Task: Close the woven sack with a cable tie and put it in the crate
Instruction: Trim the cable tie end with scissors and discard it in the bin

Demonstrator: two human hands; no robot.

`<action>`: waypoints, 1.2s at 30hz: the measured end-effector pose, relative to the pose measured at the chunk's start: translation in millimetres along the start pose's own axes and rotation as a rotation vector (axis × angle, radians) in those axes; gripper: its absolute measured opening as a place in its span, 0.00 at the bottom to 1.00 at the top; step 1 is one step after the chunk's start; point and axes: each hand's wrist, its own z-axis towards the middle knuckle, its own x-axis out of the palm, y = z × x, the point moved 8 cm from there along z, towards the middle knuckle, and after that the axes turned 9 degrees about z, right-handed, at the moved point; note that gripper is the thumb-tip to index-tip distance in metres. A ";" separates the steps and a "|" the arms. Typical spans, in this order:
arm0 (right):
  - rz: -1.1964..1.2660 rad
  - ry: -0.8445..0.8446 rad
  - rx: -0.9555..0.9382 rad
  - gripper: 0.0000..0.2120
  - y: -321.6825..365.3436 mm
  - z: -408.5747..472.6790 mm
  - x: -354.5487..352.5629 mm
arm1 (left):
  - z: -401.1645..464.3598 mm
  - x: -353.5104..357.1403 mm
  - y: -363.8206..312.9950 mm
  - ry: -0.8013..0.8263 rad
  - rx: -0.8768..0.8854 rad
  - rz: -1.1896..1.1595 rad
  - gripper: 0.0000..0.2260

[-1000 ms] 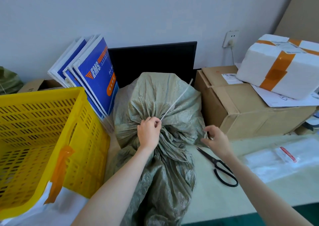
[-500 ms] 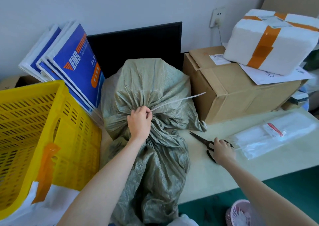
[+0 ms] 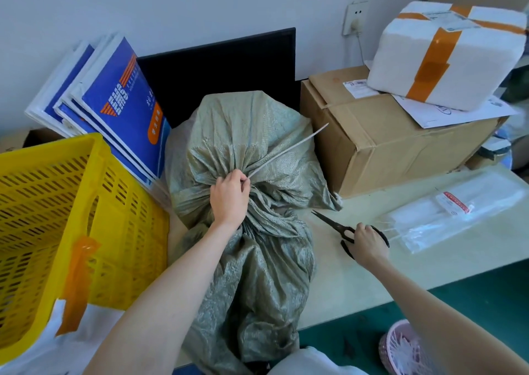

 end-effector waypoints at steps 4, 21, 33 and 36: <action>0.079 -0.015 -0.055 0.26 7.2 -2.8 -12.7 | 4.4 -2.6 -0.2 0.010 0.092 0.008 0.05; 0.168 -0.098 -0.522 0.32 107.6 -25.3 -68.3 | 34.1 -53.7 21.6 0.061 -0.061 -0.390 0.07; 0.011 0.013 -0.661 0.32 180.9 3.1 -76.8 | 33.4 -85.2 25.7 0.179 -0.221 -0.494 0.06; -0.021 0.021 -0.693 0.31 186.3 13.3 -74.5 | 20.8 -81.6 32.5 0.189 -0.302 -0.593 0.05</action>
